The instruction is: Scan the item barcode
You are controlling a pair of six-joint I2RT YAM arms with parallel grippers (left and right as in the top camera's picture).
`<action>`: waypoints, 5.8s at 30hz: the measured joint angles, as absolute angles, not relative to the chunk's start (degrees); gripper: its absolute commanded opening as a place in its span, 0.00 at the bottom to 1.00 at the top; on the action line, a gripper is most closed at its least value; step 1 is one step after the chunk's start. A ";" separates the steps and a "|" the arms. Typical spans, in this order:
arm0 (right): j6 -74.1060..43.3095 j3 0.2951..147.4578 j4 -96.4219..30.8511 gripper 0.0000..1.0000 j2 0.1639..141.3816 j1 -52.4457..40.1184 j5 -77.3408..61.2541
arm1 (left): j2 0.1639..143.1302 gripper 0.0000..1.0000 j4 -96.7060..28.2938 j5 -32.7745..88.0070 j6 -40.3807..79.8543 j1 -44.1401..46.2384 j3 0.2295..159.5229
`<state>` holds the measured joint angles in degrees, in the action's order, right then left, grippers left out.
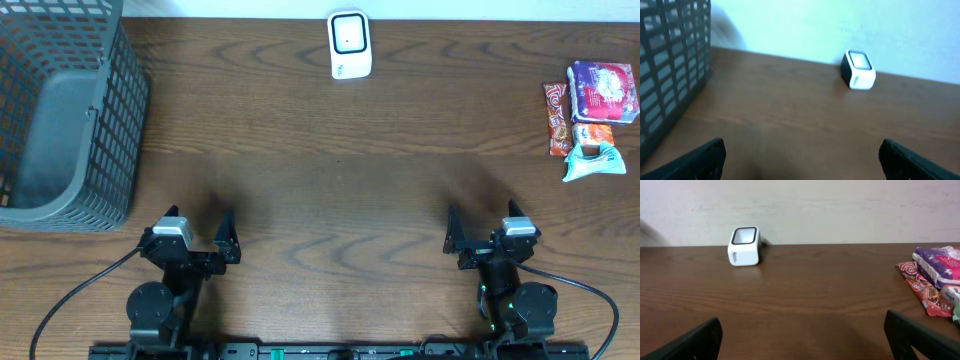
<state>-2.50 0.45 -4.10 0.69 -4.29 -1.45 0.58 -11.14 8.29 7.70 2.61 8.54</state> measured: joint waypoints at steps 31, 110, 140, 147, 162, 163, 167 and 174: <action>-2.50 0.45 -4.08 0.99 0.69 -4.29 -1.45 | 0.58 0.98 9.74 8.47 7.73 -0.01 0.43; -2.52 0.45 -4.08 0.99 0.69 -4.29 -1.45 | 0.58 0.98 -0.82 7.33 0.14 -0.01 0.69; -2.50 0.45 -4.08 0.99 0.69 -4.29 -1.45 | 0.58 0.98 -0.80 7.33 0.12 -0.01 0.69; -2.50 0.45 -4.10 0.99 0.69 -4.29 -1.45 | 0.58 0.98 -0.80 7.33 0.14 -0.01 0.69; -2.50 0.45 -4.08 0.99 0.69 -4.29 -1.45 | 0.58 0.98 -0.80 7.33 0.14 -0.01 0.69; -2.50 0.45 -4.08 0.99 0.69 -4.29 -1.45 | 0.58 0.98 -0.80 7.33 0.12 -0.01 0.67; -2.52 0.45 -4.08 0.99 0.69 -4.29 -1.45 | 0.58 0.98 -0.80 7.33 0.12 -0.01 0.69; -2.50 0.45 -4.08 0.99 0.69 -4.29 -1.45 | 0.58 0.98 -0.80 7.33 0.12 -0.01 0.69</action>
